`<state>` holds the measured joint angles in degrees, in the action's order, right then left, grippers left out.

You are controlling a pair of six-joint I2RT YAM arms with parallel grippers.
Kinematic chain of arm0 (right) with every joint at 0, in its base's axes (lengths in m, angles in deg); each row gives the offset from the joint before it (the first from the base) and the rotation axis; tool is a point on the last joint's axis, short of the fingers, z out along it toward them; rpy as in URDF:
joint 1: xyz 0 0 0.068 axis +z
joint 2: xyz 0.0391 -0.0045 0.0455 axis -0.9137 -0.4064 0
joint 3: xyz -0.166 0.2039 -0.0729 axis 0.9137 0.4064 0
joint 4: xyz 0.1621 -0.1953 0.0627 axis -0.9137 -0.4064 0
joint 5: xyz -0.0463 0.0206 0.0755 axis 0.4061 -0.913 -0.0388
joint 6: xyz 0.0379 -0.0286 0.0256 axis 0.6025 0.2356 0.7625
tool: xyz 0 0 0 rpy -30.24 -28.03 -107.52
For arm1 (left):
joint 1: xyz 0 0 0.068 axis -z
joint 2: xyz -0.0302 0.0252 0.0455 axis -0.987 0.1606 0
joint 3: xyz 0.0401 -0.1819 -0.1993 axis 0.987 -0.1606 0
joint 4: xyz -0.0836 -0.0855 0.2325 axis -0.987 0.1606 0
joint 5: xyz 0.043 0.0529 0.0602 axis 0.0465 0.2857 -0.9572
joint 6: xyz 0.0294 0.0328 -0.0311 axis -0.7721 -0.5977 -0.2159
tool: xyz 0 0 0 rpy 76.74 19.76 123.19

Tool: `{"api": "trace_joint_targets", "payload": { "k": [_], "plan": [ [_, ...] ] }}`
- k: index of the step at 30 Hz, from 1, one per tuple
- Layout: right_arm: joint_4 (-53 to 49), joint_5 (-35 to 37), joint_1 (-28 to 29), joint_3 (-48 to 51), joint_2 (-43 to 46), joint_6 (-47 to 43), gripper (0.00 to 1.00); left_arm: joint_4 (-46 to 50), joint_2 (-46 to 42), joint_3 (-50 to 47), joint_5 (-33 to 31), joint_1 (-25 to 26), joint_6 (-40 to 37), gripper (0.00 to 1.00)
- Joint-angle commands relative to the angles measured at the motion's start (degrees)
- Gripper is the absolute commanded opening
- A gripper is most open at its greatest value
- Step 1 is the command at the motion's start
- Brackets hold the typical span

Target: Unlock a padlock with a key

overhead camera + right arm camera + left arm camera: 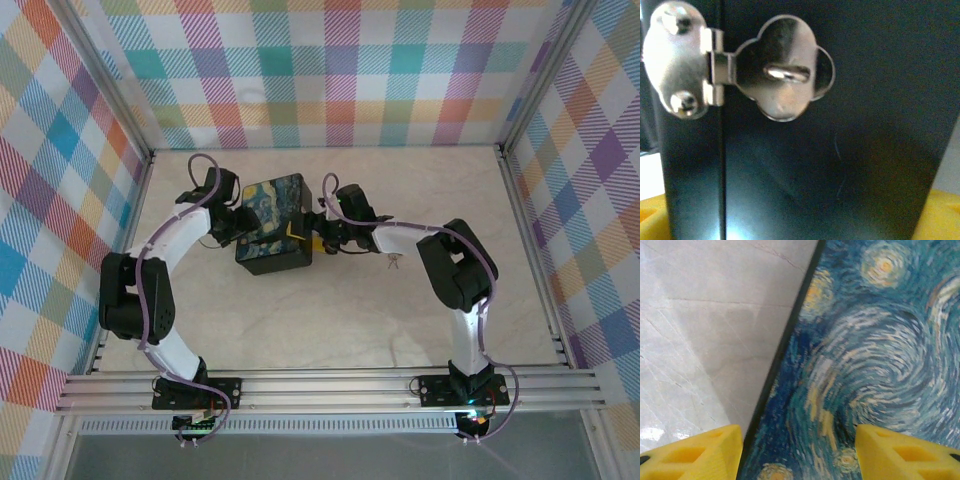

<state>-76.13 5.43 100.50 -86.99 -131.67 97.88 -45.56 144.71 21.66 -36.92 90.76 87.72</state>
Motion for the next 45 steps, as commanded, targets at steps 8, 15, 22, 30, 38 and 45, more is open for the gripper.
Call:
{"api": "trace_joint_targets", "payload": {
  "k": [8,15,22,30,38,45],
  "plan": [
    [-15.79,6.70,-0.82,-4.10,-0.03,-11.38,1.00,1.02,1.22,-0.77,-2.98,-0.16,1.46,0.60],
    [-19.04,7.83,-1.20,-4.61,3.77,-12.97,1.00,2.24,-3.04,0.25,-2.78,-0.15,1.15,0.61],
    [-24.45,15.58,-4.42,-1.55,14.11,-18.32,1.00,0.47,-8.68,0.13,-5.82,-0.24,-0.54,1.00],
    [-19.72,38.62,-14.01,17.84,34.87,-29.54,1.00,-25.63,-17.08,-19.18,-23.29,-1.65,-11.89,1.00],
    [-4.62,49.02,-19.87,36.35,48.12,-41.28,1.00,-59.01,-14.55,-40.28,-30.40,-1.72,-27.57,1.00],
    [13.46,52.44,-26.32,47.72,48.46,-44.52,0.99,-80.34,-9.79,-47.82,-23.30,-3.50,-28.76,0.99]
  ]
}}
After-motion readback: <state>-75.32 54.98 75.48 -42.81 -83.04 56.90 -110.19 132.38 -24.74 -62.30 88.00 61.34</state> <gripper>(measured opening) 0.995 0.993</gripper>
